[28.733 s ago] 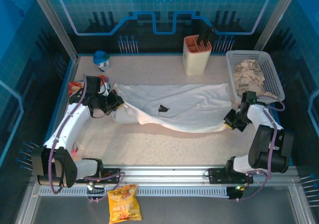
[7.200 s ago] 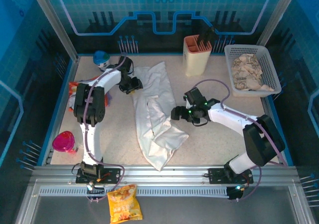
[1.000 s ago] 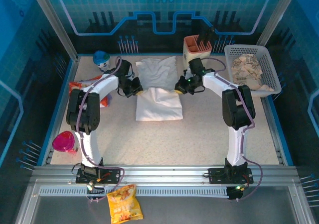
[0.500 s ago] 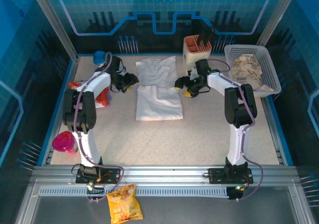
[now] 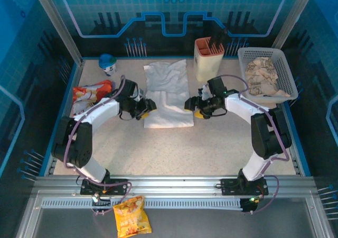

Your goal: Fold and stack the t-shirts

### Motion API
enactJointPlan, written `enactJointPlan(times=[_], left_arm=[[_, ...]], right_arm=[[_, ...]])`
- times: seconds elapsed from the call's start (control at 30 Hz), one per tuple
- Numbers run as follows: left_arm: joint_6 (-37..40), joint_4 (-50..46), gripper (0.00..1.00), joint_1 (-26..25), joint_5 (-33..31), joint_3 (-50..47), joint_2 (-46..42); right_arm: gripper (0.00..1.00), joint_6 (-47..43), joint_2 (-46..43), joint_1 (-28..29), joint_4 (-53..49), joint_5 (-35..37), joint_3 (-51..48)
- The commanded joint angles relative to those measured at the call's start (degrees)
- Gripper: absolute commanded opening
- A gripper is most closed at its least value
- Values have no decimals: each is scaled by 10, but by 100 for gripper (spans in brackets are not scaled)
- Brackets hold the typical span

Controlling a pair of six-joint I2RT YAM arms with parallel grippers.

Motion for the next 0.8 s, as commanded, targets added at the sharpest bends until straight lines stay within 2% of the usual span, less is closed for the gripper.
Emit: enactJointPlan(times=[0.0, 0.13, 0.2, 0.47, 0.6, 0.77], left_arm=[[41, -41, 58, 4, -34, -43, -50], [52, -25, 63, 5, -47, -100, -75], [45, 5, 63, 5, -36, -123, -73], [45, 76, 64, 9, -21, -121, 12], [30, 117, 62, 11, -1, -117, 39], [10, 160, 54, 12, 2, -119, 59]], right_arm=[[78, 4, -20, 2, -3, 19, -41], [78, -15, -13, 14, -16, 45, -48], [78, -7, -2, 16, -1, 35, -55], [74, 16, 39, 35, 37, 28, -51], [71, 27, 46, 36, 48, 25, -50], [65, 37, 57, 39, 62, 23, -47]])
